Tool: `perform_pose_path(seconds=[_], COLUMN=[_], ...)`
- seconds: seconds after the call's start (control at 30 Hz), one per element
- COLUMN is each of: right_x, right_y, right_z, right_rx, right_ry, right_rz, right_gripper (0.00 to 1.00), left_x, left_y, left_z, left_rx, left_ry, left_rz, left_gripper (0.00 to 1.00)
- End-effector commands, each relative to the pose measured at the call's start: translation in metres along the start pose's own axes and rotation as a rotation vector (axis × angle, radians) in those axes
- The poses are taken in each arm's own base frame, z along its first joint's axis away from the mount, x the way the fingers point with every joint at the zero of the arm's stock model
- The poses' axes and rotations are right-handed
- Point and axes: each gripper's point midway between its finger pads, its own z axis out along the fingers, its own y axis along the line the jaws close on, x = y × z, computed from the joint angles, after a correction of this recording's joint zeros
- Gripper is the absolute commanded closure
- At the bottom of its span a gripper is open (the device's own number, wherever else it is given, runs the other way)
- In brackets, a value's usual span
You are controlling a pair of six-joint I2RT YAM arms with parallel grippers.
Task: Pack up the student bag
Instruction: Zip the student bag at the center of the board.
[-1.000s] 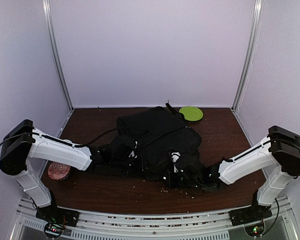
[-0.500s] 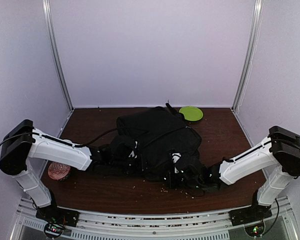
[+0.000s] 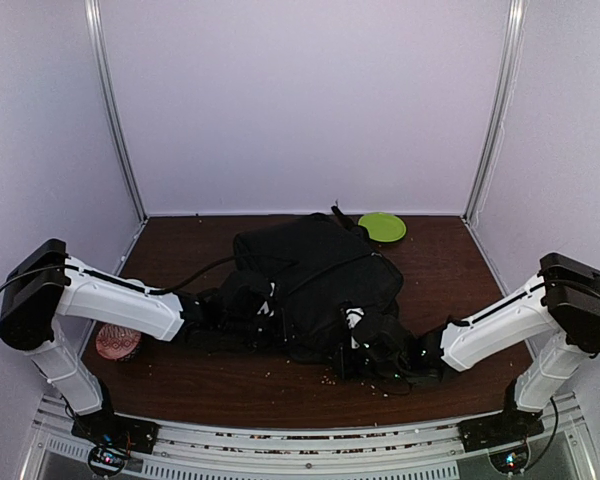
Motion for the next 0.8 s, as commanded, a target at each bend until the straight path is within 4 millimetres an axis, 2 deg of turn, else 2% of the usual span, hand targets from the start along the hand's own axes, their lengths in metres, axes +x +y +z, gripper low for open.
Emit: perform_pose_path(seconds=[0.0, 0.1, 0.4, 0.77], right_x=[0.0231, 0.0245, 0.0289, 0.0315], right_y=[-0.0087, -0.0087, -0.0096, -0.0096], right_z=[-0.0040, -0.0039, -0.0063, -0.0078], right_rx=[0.018, 0.019, 0.025, 0.023], right_ry=[0.081, 0.087, 0.100, 0.104], right_rz=[-0.005, -0.004, -0.001, -0.001], right_gripper=[0.81, 0.78, 0.82, 0.97], left_x=[-0.0077, -0.0078, -0.0077, -0.0084], left_y=[-0.0182, -0.0183, -0.0180, -0.0183], left_z=[0.0009, 0.0009, 0.0001, -0.0004], left_rx=[0.071, 0.072, 0.071, 0.071], left_ry=[-0.021, -0.022, -0.023, -0.025], left_rz=[0.008, 0.008, 0.008, 0.007], left_gripper=[0.77, 0.77, 0.78, 0.78])
